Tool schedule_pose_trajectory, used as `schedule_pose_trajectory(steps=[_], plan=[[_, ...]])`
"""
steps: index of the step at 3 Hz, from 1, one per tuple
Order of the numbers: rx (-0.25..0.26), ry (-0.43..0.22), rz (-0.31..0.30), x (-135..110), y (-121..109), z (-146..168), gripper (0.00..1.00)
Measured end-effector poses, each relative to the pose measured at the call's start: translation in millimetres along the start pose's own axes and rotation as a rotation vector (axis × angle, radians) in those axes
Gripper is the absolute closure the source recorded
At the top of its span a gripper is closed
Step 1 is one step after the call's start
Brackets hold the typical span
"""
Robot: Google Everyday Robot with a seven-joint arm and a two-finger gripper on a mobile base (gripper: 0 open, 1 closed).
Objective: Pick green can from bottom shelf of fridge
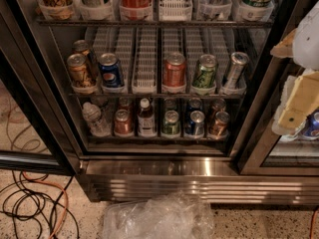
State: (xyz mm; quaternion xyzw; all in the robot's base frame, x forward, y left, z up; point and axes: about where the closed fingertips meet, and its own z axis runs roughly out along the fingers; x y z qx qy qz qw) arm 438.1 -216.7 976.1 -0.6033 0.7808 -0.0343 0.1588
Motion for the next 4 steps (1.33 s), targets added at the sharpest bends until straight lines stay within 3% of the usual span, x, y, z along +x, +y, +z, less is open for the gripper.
schedule_pose_trajectory(steps=[2,3,4], plan=[[-0.013,-0.023,0.006,-5,9,14,0.0],[-0.091,-0.114,0.119,-5,35,66,0.0],[-0.199,-0.229,0.296,-8,74,135,0.0]])
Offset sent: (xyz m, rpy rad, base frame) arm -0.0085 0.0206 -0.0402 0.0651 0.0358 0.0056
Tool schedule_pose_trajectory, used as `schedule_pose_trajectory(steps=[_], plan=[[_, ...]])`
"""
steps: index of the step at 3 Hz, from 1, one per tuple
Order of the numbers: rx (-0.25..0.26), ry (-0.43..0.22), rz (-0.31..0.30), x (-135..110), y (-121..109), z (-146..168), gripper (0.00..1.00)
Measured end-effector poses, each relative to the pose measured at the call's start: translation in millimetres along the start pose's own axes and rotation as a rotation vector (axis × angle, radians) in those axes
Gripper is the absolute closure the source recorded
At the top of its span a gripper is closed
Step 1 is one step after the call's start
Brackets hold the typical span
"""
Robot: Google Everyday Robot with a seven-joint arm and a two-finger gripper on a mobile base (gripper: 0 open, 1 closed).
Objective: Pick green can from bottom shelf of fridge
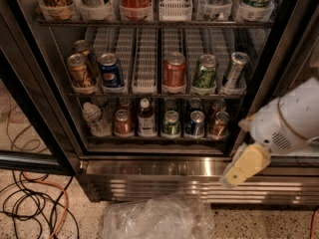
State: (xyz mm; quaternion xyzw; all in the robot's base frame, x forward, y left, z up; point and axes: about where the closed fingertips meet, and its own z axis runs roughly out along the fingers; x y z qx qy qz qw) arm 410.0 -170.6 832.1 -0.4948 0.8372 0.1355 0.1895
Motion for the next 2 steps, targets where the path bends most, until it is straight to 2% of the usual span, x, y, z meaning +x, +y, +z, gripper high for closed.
schedule_pose_trajectory(steps=[1,2], plan=[[-0.096,-0.087,0.153,22.6,20.4,68.4,0.0],[-0.094,-0.093,0.165,24.1,21.5,74.6,0.0]])
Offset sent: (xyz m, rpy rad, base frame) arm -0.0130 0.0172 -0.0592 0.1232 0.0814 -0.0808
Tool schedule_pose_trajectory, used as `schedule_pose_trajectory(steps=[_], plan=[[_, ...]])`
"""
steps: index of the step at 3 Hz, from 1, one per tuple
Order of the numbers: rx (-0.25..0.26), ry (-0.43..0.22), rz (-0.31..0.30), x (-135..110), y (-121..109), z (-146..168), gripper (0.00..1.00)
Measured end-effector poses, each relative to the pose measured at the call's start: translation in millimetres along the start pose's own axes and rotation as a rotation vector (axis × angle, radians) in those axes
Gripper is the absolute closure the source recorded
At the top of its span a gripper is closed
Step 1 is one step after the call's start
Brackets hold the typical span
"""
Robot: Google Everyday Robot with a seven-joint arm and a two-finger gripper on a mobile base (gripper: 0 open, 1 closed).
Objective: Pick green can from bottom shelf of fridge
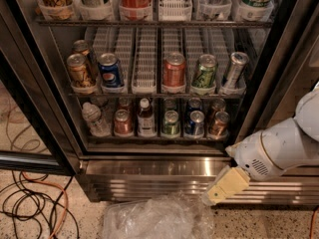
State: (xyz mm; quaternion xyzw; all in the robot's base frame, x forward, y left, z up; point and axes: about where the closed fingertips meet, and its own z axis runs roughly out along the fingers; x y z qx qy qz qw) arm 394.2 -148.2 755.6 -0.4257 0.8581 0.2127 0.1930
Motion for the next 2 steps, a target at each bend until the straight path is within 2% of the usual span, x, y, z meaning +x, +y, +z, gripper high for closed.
schedule_pose_trajectory(steps=[1,2], plan=[[0.008,0.008,0.007,2,3,0,0.0],[-0.016,-0.071,0.064,18,-2,22,0.0]])
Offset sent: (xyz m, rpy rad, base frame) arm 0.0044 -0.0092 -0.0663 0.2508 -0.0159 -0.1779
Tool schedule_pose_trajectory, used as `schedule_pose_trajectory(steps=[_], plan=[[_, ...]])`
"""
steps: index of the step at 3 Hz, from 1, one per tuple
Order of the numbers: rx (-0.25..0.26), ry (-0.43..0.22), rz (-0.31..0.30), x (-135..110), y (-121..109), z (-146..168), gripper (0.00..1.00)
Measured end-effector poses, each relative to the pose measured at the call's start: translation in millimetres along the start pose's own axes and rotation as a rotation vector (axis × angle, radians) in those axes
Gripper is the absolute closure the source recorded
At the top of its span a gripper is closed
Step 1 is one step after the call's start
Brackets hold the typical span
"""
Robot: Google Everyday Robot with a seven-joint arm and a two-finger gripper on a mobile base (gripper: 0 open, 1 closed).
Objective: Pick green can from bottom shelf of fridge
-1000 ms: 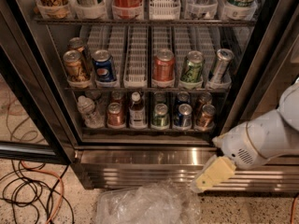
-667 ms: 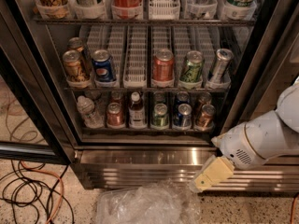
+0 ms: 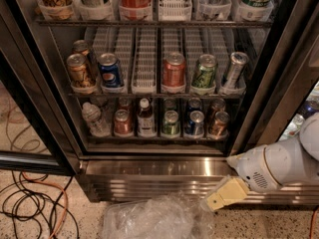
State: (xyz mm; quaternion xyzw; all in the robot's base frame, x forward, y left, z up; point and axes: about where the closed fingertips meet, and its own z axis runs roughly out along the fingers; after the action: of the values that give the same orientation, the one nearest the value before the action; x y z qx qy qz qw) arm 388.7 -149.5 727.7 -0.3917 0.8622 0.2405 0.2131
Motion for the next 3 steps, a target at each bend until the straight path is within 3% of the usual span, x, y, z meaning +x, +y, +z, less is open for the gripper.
schedule_pose_trajectory(steps=[1,2,3], plan=[[0.025,-0.173,0.041,-2,-21,18,0.0],[0.079,-0.342,0.052,-21,-44,19,0.0],[0.085,-0.351,0.047,-22,-44,20,0.0]])
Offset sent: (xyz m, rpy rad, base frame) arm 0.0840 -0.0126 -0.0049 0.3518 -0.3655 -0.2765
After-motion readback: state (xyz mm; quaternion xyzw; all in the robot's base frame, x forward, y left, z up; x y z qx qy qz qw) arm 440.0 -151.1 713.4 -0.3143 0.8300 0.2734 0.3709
